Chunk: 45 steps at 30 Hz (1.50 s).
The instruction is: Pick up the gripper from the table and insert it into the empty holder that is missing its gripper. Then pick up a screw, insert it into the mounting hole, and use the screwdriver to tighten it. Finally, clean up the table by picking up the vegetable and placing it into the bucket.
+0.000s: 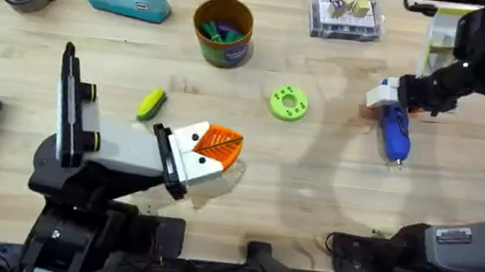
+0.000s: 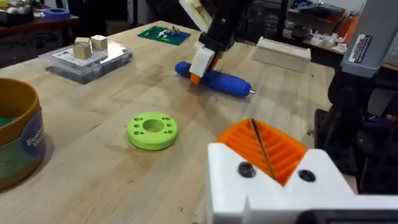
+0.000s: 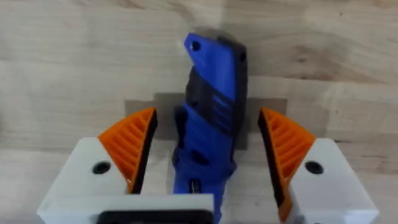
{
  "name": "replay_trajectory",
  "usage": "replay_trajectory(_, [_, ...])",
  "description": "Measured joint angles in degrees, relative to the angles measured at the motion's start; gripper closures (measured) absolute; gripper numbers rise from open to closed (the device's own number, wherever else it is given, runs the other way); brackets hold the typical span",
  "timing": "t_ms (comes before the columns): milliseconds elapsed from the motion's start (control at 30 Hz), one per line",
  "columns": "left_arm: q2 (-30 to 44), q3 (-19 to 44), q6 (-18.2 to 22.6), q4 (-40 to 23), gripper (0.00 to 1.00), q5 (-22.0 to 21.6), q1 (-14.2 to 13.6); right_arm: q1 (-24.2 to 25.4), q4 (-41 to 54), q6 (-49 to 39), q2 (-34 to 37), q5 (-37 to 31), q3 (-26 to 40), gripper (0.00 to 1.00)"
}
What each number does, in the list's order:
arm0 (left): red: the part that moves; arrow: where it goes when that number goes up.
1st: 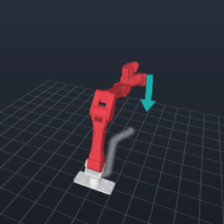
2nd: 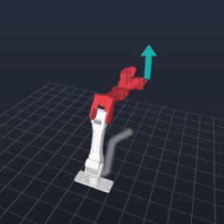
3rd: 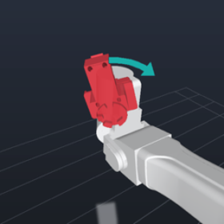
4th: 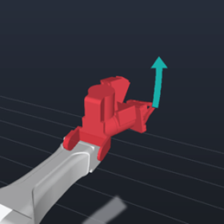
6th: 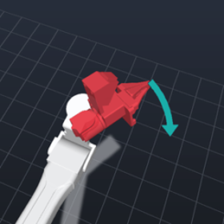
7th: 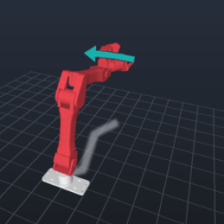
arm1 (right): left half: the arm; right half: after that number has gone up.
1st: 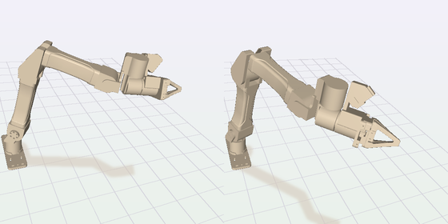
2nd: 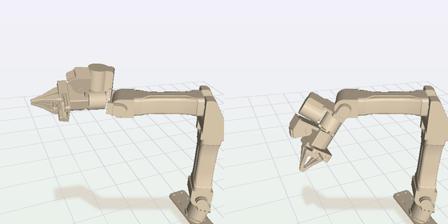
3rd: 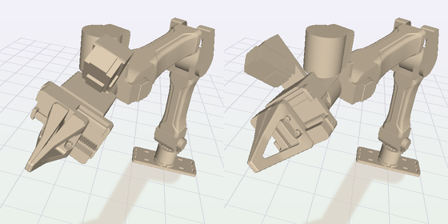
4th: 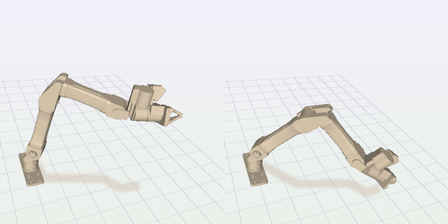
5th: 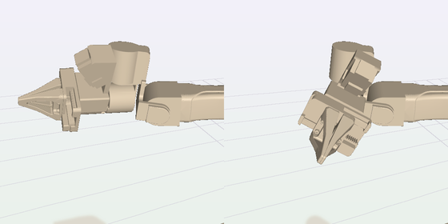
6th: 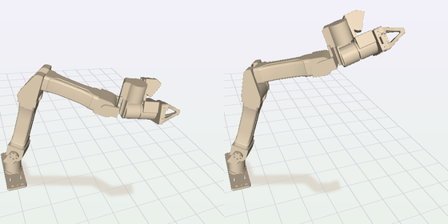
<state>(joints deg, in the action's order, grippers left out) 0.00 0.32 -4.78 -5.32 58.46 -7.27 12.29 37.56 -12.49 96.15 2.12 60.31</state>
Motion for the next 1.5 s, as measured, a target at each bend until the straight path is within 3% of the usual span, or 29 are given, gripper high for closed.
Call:
replay_trajectory(333, [0.0,0.0,0.0,0.0,0.994,0.0,0.0,-0.3,-2.5,0.0,1.2,-1.3,0.0,0.036])
replay_trajectory(400, [0.0,0.0,0.0,0.0,0.994,0.0,0.0,-0.3,-2.5,-0.1,1.2,-1.3,0.0,0.074])
replay_trajectory(533, [0.0,0.0,0.0,0.0,0.994,0.0,0.0,-0.3,-2.7,-0.6,1.3,-1.5,0.0,0.304])
replay_trajectory(633, [0.0,0.0,0.0,0.0,0.994,0.0,0.0,-0.3,-2.9,-0.8,1.4,-1.6,0.0,0.600])
replay_trajectory(700, [0.0,0.0,0.0,0.0,0.994,0.0,0.0,-0.3,-2.9,-0.9,1.4,-1.7,0.0,0.887])
replay_trajectory(733, [0.0,0.0,0.0,0.0,0.994,0.0,0.0,-0.3,-2.8,-0.8,1.4,-1.7,0.0,0.961])
replay_trajectory(1233, [0.0,0.0,0.0,0.0,0.994,0.0,0.0,-0.2,-0.4,-0.8,0.8,1.6,0.0,0.976])
replay_trajectory(1500, [0.0,0.0,0.0,0.0,0.994,0.0,0.0,-0.7,4.0,-0.1,-9.0,9.1,3.2,0.976])
